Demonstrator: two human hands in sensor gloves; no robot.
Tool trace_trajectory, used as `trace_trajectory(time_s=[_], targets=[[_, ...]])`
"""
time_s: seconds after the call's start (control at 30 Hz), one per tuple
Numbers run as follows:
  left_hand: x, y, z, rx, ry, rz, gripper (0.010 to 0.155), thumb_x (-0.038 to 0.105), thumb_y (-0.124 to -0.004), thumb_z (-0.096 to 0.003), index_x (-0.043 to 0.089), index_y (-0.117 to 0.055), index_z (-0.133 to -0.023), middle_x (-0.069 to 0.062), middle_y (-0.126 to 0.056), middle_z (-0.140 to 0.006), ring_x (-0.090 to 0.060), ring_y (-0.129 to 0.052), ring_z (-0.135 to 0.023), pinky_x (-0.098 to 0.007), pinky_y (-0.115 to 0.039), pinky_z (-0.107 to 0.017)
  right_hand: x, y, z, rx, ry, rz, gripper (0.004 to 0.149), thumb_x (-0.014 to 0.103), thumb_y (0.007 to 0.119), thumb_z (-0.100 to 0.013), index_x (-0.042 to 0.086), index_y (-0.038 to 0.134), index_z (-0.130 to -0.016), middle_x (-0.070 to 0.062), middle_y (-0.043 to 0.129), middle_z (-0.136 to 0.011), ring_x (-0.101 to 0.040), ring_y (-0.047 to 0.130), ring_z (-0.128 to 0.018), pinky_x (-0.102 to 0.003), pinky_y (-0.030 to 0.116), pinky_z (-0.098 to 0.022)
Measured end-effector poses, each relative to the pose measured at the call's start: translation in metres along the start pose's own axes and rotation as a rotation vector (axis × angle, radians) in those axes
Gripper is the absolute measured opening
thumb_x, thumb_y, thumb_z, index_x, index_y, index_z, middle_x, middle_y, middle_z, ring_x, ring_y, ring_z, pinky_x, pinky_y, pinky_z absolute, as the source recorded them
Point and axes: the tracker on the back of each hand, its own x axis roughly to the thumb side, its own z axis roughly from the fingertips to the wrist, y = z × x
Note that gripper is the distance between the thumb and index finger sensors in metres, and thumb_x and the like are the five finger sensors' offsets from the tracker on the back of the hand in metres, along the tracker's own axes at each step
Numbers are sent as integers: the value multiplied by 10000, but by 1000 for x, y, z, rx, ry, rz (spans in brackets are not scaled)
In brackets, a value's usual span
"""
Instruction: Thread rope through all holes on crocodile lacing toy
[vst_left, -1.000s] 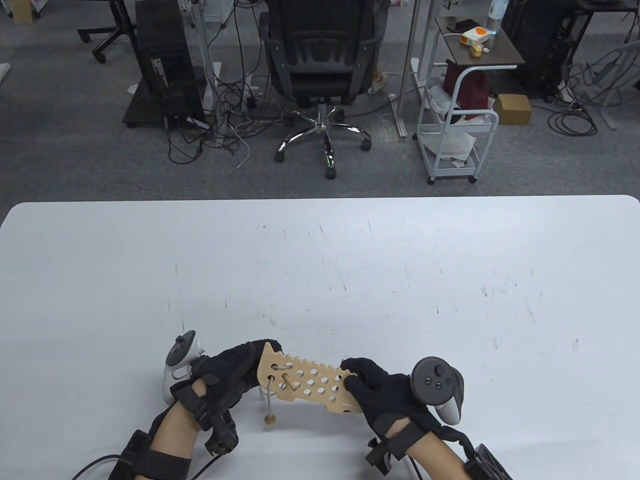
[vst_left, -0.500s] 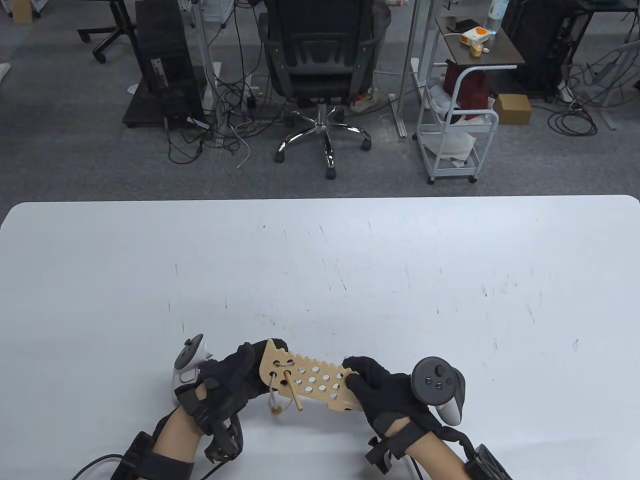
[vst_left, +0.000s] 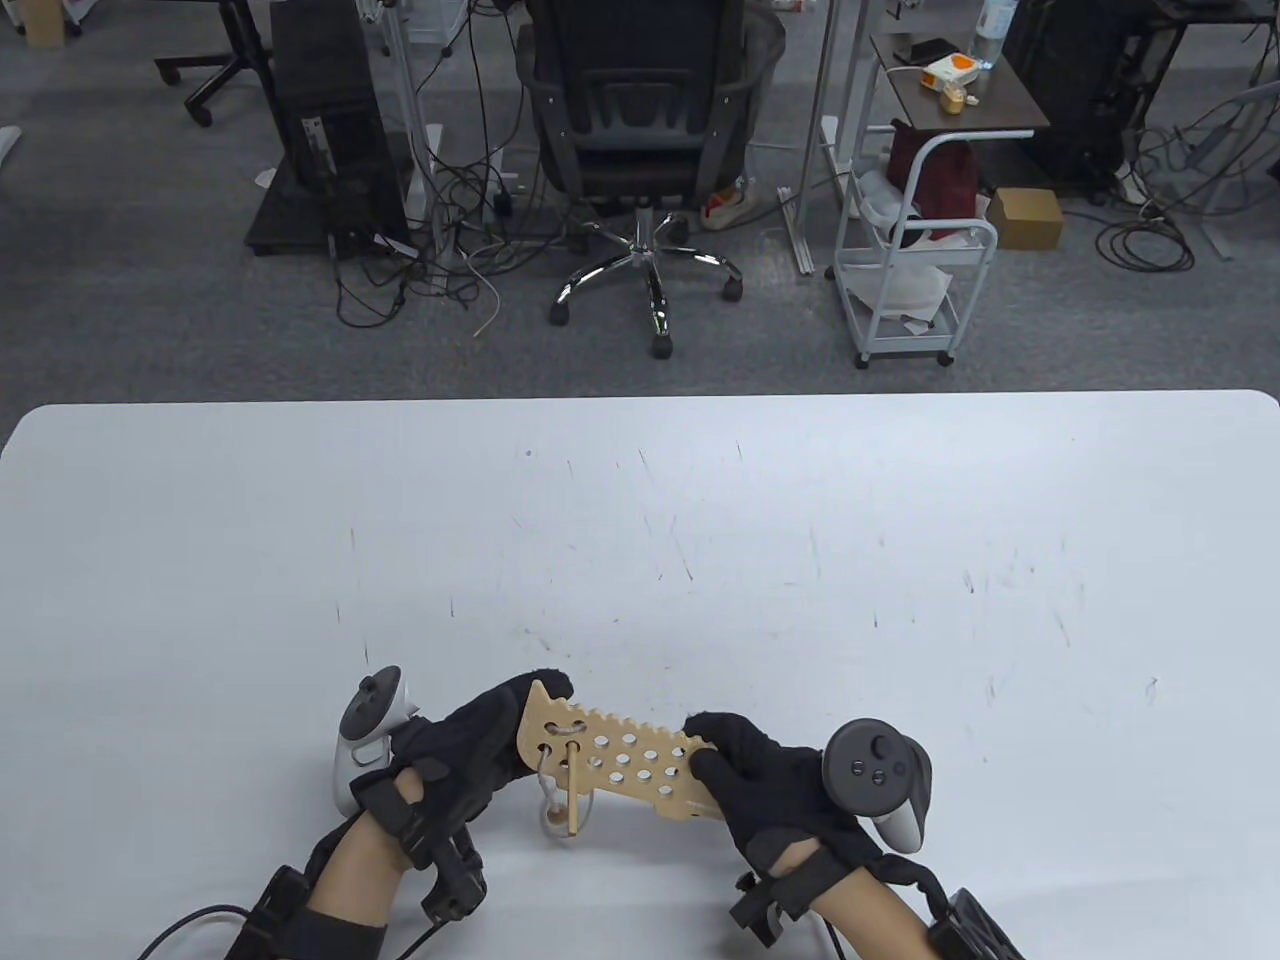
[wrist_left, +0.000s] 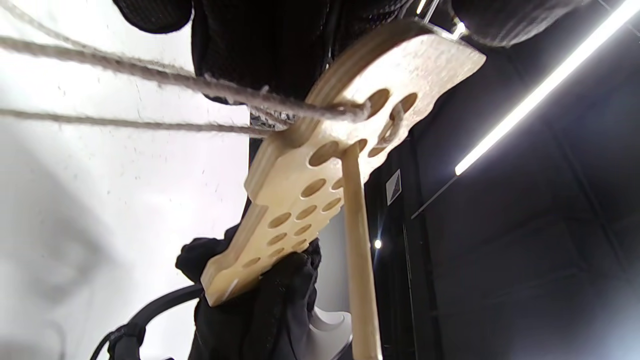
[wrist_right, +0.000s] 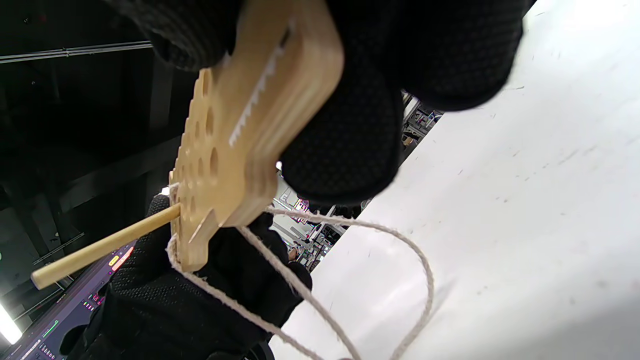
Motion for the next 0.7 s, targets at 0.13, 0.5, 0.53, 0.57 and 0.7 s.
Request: trace_trajectory(time_s=[0.13,0.5,0.53,0.57,0.7], targets=[[7,2,3,75,-24,-133,710,654,-670,-464,365,-530,-1097,-55,-684,-1077,-352,-710,-966,-569,-535,-762,0,-2,0,-14,10,5,460,371,718,-472,146,694,-874,-31,952,-668,-229,1066,-428,-436,813,-416],[48,-6,24,437,-312,-779,672,543,-759,-460,504,-489,-1074,-49,-496,-1139,-354,-517,-1044,-564,-461,-783,0,-4,1,-31,20,3,463,372,718,-473,141,693,-874,-33,948,-671,-227,1067,-427,-438,814,-414],[52,-10,25,442,-337,-832,662,522,-772,-458,522,-503,-1064,-44,-475,-1145,-350,-495,-1051,-560,-452,-787,-1,-4,1,-37,25,0,463,371,718,-473,140,693,-873,-32,954,-666,-227,1067,-428,-436,814,-414],[55,-14,26,441,-355,-870,649,474,-788,-457,536,-530,-1050,-41,-452,-1152,-348,-471,-1058,-561,-439,-789,-1,-5,1,-43,30,-5,463,372,718,-472,141,693,-873,-32,951,-668,-227,1067,-426,-436,814,-413],[58,-28,25,388,-377,-958,631,369,-832,-443,567,-615,-1001,-22,-334,-1181,-353,-364,-1084,-565,-385,-798,-2,-7,1,-62,44,-4,463,372,717,-473,138,692,-873,-32,952,-667,-226,1068,-426,-435,815,-412]])
